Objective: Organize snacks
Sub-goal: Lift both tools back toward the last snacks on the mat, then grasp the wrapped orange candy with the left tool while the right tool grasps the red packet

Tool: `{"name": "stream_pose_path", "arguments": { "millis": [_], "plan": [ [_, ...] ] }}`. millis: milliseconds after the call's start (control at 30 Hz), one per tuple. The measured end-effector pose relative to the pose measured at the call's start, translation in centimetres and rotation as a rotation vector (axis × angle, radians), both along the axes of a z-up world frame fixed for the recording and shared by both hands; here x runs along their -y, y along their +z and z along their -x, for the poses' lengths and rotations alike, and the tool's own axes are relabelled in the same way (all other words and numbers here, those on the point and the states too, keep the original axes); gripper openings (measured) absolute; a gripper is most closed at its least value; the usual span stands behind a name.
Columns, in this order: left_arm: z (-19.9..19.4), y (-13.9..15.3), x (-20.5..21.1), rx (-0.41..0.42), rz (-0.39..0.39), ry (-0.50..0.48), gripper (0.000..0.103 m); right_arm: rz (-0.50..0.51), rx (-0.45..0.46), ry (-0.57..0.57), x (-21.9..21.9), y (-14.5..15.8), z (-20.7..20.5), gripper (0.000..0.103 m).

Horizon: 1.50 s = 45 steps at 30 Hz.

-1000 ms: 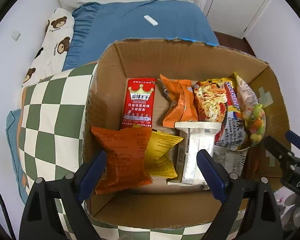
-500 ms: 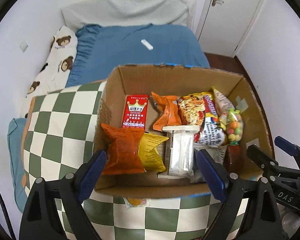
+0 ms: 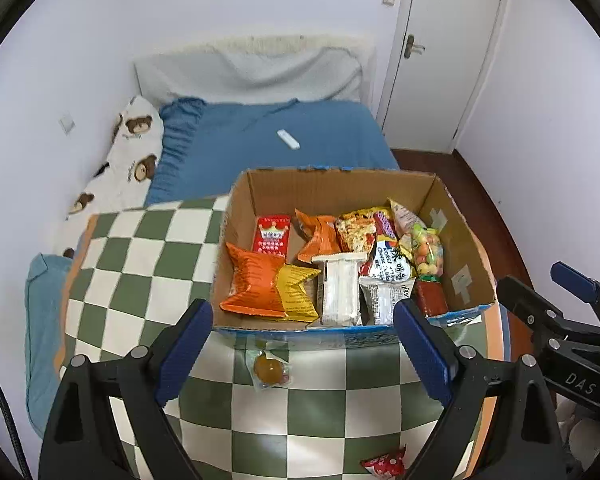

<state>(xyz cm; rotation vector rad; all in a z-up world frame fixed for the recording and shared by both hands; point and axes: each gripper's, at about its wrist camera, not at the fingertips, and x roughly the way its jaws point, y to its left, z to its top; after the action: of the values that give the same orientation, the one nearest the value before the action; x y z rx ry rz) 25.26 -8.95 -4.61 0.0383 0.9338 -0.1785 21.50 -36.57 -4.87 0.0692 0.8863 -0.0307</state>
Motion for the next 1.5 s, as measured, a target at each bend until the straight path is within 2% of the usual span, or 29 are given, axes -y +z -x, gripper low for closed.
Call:
{"name": "stream_pose_path", "arguments": {
  "millis": [267, 367, 433, 533, 600, 767, 933, 1000, 1100, 1133, 1200, 1267, 1367, 1400, 1467, 1500],
  "plan": [
    [2.7, 1.9, -1.0, 0.062, -0.005, 0.021, 0.092, -0.038, 0.05, 0.008, -0.7, 2.1, 3.9, 0.098],
    [3.7, 1.5, -1.8, 0.056, -0.009, 0.031, 0.092, -0.085, 0.036, 0.017, -0.9, 1.5, 5.0, 0.098],
    [4.4, 0.6, -2.3, 0.041, -0.022, 0.041, 0.092, -0.128, 0.0, 0.024, -0.9, 0.0, 5.7, 0.098],
    [5.5, -2.2, -3.2, -0.011, -0.069, 0.054, 0.092, -0.189, -0.102, 0.031, -1.0, -3.9, 6.8, 0.093],
    [6.0, -5.1, -4.1, -0.082, -0.1, 0.059, 0.092, -0.249, -0.196, 0.029, -1.2, -7.5, 7.4, 0.073],
    [6.7, -10.6, -5.8, -0.194, -0.156, 0.074, 0.092, -0.355, -0.377, -0.028, -1.7, -15.5, 9.6, 0.072],
    [6.2, -14.1, -6.3, -0.264, -0.188, 0.072, 0.092, -0.413, -0.511, -0.087, -2.5, -21.8, 11.0, 0.072],
    [5.4, -15.3, -6.4, -0.295, -0.172, 0.083, 0.092, -0.423, -0.544, -0.113, -3.1, -24.0, 11.2, 0.071],
    [3.7, -16.7, -6.4, -0.337, -0.129, 0.112, 0.092, -0.39, -0.538, -0.138, -4.1, -26.0, 11.2, 0.062],
    [3.2, -17.0, -6.4, -0.345, -0.112, 0.117, 0.092, -0.375, -0.528, -0.14, -4.3, -26.2, 11.2, 0.06],
    [1.5, -17.8, -6.2, -0.367, -0.055, 0.129, 0.092, -0.346, -0.506, -0.129, -4.7, -26.1, 11.1, 0.046],
    [-0.1, -18.7, -5.8, -0.377, -0.012, 0.127, 0.092, -0.332, -0.49, -0.124, -4.6, -25.7, 10.6, 0.037],
    [-2.2, -20.1, -5.6, -0.402, 0.056, 0.128, 0.092, -0.3, -0.472, -0.12, -4.5, -25.1, 10.1, 0.031],
    [-2.8, -20.7, -5.6, -0.409, 0.083, 0.135, 0.09, -0.289, -0.469, -0.121, -4.5, -24.9, 9.7, 0.03],
    [-3.6, -21.6, -5.8, -0.425, 0.111, 0.14, 0.077, -0.269, -0.461, -0.12, -4.6, -24.6, 9.1, 0.03],
    [-3.9, -22.0, -5.7, -0.437, 0.118, 0.136, 0.075, -0.266, -0.461, -0.12, -4.7, -24.5, 8.9, 0.03]
  ]
}}
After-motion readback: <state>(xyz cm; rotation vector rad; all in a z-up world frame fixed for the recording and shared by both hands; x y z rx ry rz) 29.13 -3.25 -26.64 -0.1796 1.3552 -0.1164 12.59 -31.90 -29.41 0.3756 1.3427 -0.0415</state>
